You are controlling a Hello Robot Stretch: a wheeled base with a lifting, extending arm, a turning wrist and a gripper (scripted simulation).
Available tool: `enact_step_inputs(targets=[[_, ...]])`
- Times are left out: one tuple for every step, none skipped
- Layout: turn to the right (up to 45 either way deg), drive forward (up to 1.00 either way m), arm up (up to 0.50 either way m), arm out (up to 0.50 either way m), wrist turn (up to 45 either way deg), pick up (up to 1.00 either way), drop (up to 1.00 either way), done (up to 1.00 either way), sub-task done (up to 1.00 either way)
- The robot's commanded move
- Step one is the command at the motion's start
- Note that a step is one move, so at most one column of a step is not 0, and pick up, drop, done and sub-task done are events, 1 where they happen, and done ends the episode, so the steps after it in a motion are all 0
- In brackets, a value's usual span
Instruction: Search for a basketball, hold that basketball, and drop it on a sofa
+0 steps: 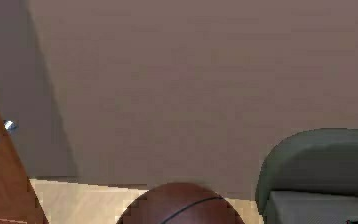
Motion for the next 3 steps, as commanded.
enact_step_inputs(targets=[[39.0,0.0,0.0,0.0,0.0,0.0,0.0,0.0,0.0],[0.0,0.0,0.0,0.48,0.0,0.0,0.0,0.0,0.0],[0.0,0.0,0.0,0.0,39.0,0.0,0.0,0.0,0.0]])
